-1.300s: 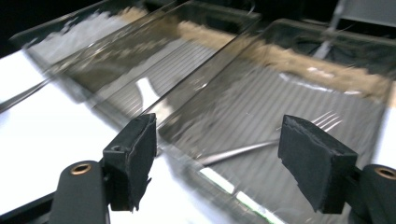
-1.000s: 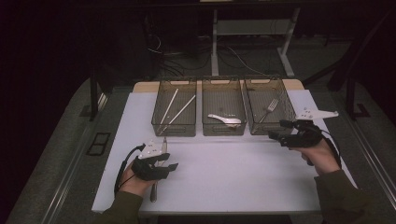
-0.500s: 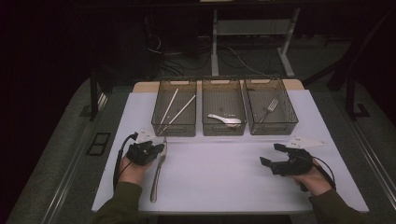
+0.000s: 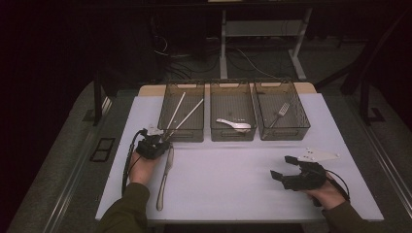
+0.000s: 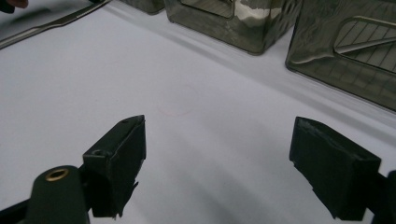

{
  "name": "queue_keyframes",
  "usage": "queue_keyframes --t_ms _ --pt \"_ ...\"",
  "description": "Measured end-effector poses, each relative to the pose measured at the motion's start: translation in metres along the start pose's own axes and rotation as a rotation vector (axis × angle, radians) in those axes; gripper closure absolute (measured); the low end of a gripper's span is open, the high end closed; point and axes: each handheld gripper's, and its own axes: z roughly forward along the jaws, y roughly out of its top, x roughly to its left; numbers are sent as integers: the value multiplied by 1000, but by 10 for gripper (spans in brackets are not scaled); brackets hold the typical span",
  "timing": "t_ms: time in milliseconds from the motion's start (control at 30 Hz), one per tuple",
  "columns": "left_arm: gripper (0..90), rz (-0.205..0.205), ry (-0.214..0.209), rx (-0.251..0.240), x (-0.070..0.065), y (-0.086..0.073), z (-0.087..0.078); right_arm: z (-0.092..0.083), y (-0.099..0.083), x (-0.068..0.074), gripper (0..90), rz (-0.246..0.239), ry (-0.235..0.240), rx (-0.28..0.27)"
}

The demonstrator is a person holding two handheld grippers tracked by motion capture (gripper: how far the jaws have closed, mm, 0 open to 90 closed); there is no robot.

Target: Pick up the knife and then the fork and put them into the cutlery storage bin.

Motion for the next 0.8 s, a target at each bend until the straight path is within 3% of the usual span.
queue_keyframes --t_ms 167,300,633,800 --pt "890 -4 -63 -7 -4 0 1 0 0 0 186 3 1 3" --pt "890 26 -119 0 -14 2 3 0 0 0 186 -2 2 -3" --pt "890 156 -277 29 -47 7 7 0 0 0 186 -5 5 -3" --pt "884 192 -284 32 -50 8 4 0 0 -1 186 -6 6 -4"
